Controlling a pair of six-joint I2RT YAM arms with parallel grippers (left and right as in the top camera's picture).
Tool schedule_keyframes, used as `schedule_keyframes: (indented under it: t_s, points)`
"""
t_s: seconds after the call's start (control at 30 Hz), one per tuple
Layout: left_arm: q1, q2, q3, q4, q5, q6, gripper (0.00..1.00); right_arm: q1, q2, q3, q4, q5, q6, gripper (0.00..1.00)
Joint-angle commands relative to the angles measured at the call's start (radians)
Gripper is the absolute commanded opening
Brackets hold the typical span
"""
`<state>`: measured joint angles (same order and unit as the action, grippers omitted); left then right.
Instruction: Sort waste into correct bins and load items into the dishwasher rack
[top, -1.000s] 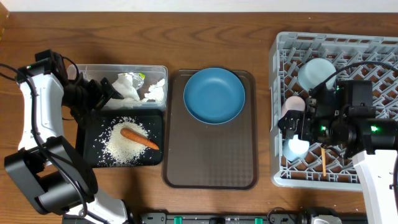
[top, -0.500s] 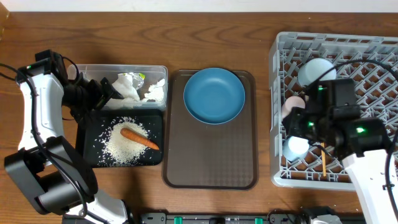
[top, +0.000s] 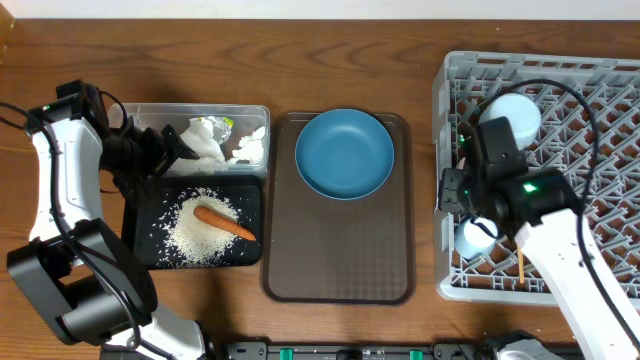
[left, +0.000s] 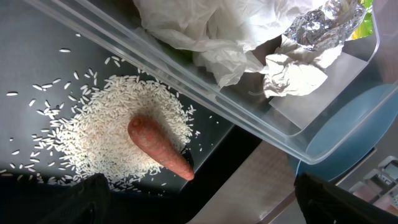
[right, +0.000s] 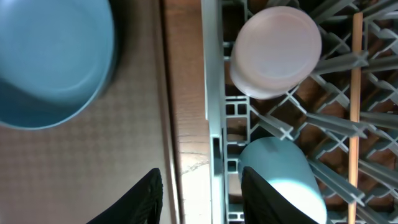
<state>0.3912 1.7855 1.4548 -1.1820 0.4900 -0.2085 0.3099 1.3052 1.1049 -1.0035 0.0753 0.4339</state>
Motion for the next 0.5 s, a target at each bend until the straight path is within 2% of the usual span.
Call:
schedule_keyframes:
  t_s: [0.0,0.23,0.37,0.47]
  points:
    - [0.002,-0.016,0.018,-0.006,-0.009,0.006,0.98,0.017,0.051,0.003,0.008,0.040,0.014,0.41]
    - [0.002,-0.016,0.018,-0.006,-0.009,0.006,0.98,0.017,0.148,0.003,0.021,0.053,0.013,0.37]
    - [0.002,-0.016,0.018,-0.006,-0.009,0.006,0.98,0.017,0.184,0.003,0.021,0.052,0.014,0.23]
    - [0.002,-0.016,0.018,-0.006,-0.009,0.006,0.98,0.017,0.207,0.003,0.023,0.053,0.014,0.23]
